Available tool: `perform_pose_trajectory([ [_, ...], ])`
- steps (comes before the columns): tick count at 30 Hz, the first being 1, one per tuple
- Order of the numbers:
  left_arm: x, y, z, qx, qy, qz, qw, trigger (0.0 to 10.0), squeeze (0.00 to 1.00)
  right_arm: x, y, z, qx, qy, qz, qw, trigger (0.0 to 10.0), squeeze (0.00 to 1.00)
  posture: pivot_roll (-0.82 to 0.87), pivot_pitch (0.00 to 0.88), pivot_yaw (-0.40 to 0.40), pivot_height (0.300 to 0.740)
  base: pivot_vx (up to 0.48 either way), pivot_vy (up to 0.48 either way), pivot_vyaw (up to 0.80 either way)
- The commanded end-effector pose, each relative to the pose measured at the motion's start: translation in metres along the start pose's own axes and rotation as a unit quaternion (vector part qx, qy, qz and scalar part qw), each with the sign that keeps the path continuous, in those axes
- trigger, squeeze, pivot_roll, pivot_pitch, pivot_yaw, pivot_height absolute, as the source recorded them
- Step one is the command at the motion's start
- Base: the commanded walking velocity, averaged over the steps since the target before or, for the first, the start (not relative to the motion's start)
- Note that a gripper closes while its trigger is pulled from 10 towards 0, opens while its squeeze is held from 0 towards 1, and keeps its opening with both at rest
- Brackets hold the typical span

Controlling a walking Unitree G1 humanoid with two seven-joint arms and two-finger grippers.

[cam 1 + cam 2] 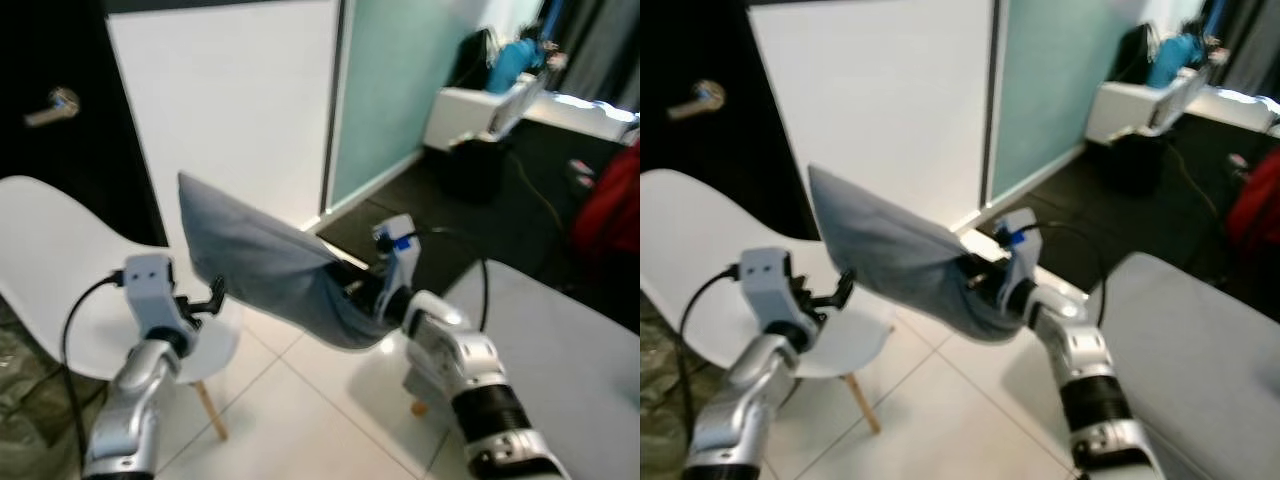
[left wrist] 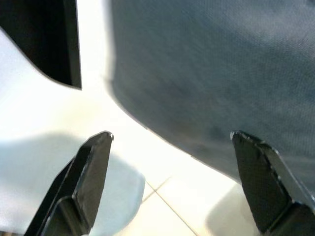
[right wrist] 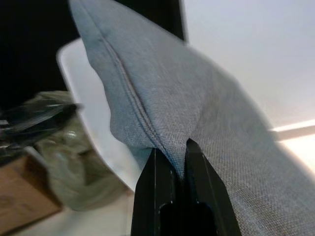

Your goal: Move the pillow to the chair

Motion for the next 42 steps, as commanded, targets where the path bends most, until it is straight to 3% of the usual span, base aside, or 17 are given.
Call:
perform_pose_trajectory([
  [1, 0.007, -0.002, 0.0, -0.007, -0.012, 0.001, 1.0, 10.0, 0.0, -0.005, 0.026, 0.003, 0.048, 0.02, 0.029, 0.998, 10.0, 0.0, -0.12, 0.0, -0.055, 0.74, 0.39, 0.0, 0.79],
  [11, 0.008, -0.002, 0.0, -0.007, -0.014, 0.002, 1.0, 10.0, 0.0, 0.006, 0.021, 0.002, 0.028, -0.028, 0.064, 0.997, 10.0, 0.0, -0.12, 0.0, -0.055, 0.74, 0.39, 0.0, 0.68],
  [23, 0.008, -0.001, 0.0, -0.008, -0.013, 0.002, 1.0, 10.0, 0.0, 0.011, 0.017, -0.005, -0.006, -0.059, 0.061, 0.996, 10.0, 0.0, -0.12, 0.0, -0.052, 0.735, 0.391, 0.0, 0.0],
  [29, 0.012, -0.002, -0.001, -0.013, -0.016, -0.009, 1.0, 10.0, 0.0, 0.02, 0.012, -0.005, -0.031, -0.088, 0.077, 0.993, 10.0, 0.0, -0.11, 0.0, -0.053, 0.71, 0.0, 0.0, 0.0],
  [35, 0.011, -0.004, 0.0, -0.017, -0.016, -0.012, 1.0, 10.0, 0.0, 0.02, 0.011, -0.005, -0.038, -0.081, 0.081, 0.993, 10.0, 0.0, -0.1, 0.0, -0.056, 0.69, 0.0, 0.0, 0.0],
  [42, 0.013, -0.004, 0.0, -0.021, -0.022, -0.02, 0.999, 10.0, 0.0, 0.023, -0.002, -0.005, -0.081, -0.091, 0.119, 0.985, 10.0, 0.0, -0.09, 0.0, -0.052, 0.665, 0.0, 0.0, 0.0],
])
Point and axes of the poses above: a point about 5 cm out from each wrist's last joint towards the gripper, its own z axis pointing back from the gripper into the wrist, its own y axis along the axis of the wrist's last joint, x = y × z, the point moved 3 cm from there along -z, pointing out of the wrist towards the gripper, and after that the axes turned 13 degrees about -z, right-handed, at the moved point
